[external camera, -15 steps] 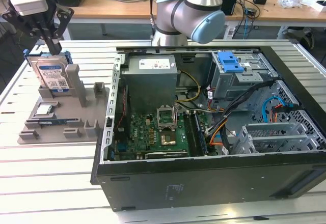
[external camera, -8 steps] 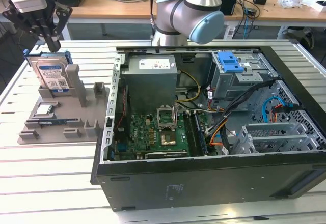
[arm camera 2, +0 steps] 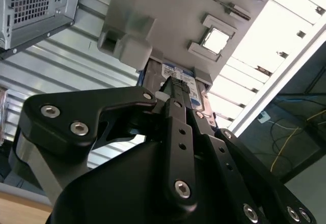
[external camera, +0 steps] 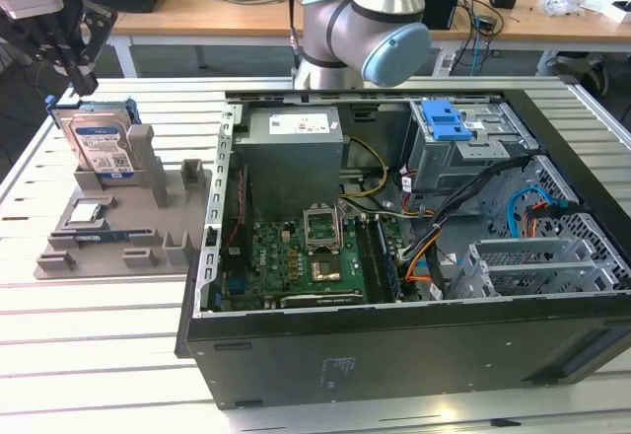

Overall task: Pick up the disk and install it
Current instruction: 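Reach for the disk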

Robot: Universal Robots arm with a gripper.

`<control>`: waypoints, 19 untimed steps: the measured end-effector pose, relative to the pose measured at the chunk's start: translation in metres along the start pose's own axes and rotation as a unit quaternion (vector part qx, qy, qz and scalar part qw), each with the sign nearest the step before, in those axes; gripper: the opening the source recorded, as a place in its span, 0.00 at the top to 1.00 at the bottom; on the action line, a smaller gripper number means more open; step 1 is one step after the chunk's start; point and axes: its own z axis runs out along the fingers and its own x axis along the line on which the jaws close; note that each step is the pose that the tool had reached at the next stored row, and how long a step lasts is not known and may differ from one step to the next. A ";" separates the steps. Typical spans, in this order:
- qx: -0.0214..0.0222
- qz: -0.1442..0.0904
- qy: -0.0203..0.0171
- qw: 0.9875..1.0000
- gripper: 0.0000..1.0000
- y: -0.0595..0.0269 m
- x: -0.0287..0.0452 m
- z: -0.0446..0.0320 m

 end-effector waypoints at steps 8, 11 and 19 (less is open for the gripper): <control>0.000 0.000 0.000 1.000 0.89 0.0082 0.0250 0.0018; 0.000 0.000 0.000 1.000 0.89 0.0098 0.0334 0.0023; 0.000 0.000 0.000 1.000 0.89 0.0096 0.0404 0.0023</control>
